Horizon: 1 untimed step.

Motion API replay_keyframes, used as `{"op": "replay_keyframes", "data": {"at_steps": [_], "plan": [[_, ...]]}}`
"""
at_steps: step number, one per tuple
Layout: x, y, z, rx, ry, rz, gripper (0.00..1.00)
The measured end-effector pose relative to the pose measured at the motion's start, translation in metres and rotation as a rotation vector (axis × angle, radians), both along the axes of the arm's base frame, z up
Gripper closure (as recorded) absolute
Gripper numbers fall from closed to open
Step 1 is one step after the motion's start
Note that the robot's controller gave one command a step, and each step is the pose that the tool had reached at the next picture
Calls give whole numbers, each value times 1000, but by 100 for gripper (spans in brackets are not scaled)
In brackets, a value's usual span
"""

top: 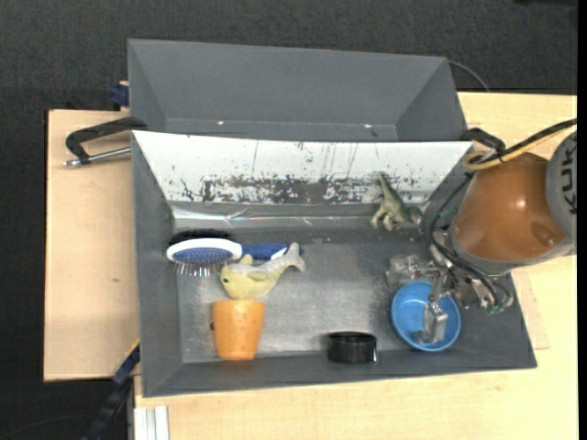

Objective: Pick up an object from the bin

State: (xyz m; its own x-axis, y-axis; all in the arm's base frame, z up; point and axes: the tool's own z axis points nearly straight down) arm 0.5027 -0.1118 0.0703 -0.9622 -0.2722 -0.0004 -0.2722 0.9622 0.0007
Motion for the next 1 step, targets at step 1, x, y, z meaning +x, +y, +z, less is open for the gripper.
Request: {"op": "replay_keyframes", "data": {"at_steps": [1], "plan": [[1,0,1,-1,-4,0,100]]}}
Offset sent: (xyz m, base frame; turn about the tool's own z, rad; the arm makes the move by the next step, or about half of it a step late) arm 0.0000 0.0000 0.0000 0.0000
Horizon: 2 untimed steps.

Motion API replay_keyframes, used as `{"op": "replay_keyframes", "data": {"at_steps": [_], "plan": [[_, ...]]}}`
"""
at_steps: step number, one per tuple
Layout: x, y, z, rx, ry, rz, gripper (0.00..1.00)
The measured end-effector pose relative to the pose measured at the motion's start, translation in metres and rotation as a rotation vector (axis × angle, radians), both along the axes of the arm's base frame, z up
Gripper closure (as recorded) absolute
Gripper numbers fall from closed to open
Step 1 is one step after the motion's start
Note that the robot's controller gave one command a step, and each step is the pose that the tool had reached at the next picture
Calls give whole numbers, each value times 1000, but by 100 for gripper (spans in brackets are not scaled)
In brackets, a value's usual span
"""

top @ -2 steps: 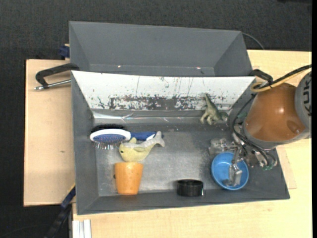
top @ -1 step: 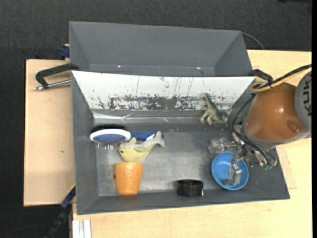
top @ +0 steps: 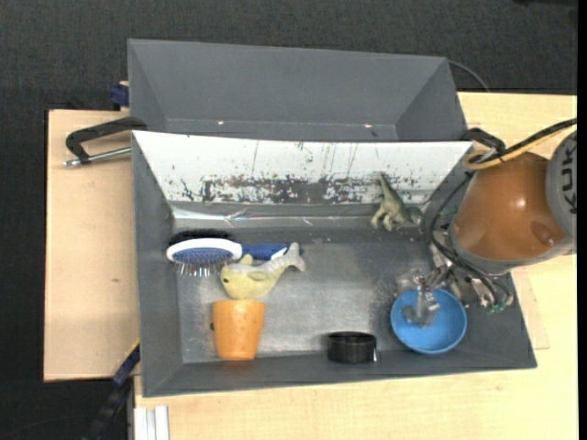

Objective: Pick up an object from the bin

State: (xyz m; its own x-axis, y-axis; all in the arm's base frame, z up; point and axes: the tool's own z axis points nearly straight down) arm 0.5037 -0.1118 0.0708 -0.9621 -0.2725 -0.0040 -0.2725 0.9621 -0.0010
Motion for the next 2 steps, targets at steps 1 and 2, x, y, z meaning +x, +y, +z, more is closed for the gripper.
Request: {"op": "replay_keyframes", "data": {"at_steps": [1,2], "plan": [[3,0,48,-1,-7,0,100],[6,1,122,-2,-11,-1,100]]}}
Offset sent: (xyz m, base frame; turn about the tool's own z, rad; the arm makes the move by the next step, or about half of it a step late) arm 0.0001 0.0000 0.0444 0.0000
